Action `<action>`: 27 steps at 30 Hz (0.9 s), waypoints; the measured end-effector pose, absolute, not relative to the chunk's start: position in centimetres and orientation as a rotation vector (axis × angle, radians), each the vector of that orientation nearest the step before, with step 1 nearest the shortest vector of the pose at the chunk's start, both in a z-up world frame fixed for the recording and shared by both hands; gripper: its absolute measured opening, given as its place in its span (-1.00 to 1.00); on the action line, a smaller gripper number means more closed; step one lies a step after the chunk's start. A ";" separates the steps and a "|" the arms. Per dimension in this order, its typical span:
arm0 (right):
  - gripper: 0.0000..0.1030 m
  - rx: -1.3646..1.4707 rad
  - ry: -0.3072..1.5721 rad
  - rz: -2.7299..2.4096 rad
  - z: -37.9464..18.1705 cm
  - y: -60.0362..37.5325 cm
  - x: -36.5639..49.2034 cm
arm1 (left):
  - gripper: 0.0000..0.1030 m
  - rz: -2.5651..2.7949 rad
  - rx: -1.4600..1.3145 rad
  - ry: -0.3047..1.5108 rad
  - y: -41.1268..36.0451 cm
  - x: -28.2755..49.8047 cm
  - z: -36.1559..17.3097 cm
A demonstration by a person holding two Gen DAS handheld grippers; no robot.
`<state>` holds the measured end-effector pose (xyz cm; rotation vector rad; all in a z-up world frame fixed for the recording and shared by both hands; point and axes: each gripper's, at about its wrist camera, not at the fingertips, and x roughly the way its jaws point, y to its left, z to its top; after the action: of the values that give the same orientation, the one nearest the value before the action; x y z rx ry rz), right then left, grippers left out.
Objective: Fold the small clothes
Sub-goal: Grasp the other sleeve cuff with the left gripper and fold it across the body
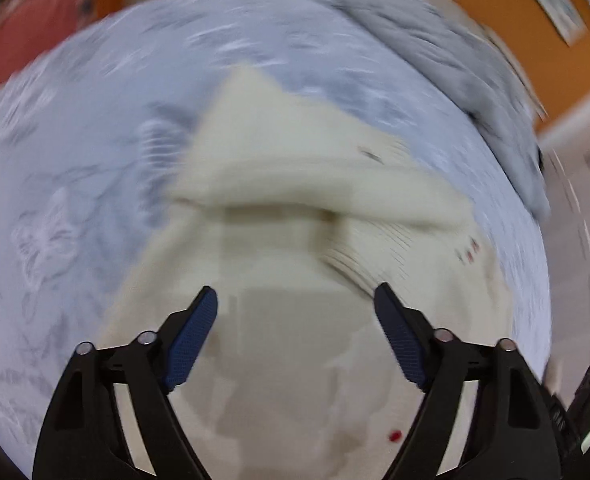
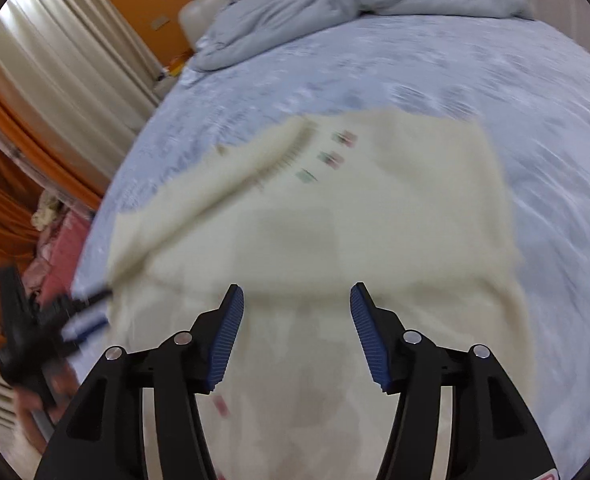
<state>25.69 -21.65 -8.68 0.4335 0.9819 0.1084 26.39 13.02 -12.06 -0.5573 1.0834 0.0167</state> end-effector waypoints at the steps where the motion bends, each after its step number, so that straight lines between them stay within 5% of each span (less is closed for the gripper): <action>1: 0.11 0.453 0.981 0.120 -8.8 -21.2 28.4 | 0.40 0.027 -0.582 1.084 14.1 26.8 -12.4; 8: 0.27 0.492 1.113 0.018 -12.9 -19.3 41.7 | 0.35 0.106 -0.652 1.103 16.8 29.2 -14.2; 9: 0.20 0.488 1.151 0.002 -13.8 -19.0 42.7 | 0.32 0.109 -0.634 1.104 16.8 29.1 -14.3; 10: -0.46 0.485 1.168 0.003 -14.7 -18.6 43.4 | 0.30 0.115 -0.601 1.105 16.5 29.2 -14.3; 11: -0.77 0.483 1.165 0.041 -14.8 -18.1 43.6 | 0.30 0.112 -0.552 1.103 16.0 29.3 -14.3; 15: -0.78 0.602 0.887 0.159 -11.3 -20.7 38.1 | 0.30 0.088 -0.458 1.100 15.8 28.3 -14.5; 18: -0.30 0.468 0.940 -0.105 -12.9 -23.4 34.2 | 0.30 0.061 -0.417 1.091 15.6 27.9 -14.9; 22: -0.24 0.524 0.956 -0.106 -12.0 -23.4 31.9 | 0.33 0.052 -0.363 1.078 14.9 27.5 -15.1; 24: 0.20 0.556 0.982 -0.063 -11.1 -21.5 32.8 | 0.33 0.054 -0.359 1.074 14.8 27.2 -15.1; 27: 0.30 0.603 1.052 -0.039 -11.4 -18.3 36.0 | 0.34 0.060 -0.349 1.074 14.7 27.1 -15.2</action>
<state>36.02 -18.33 -11.37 0.6031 1.0516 -0.0390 27.15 14.65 -15.15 -0.3486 1.0743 0.0604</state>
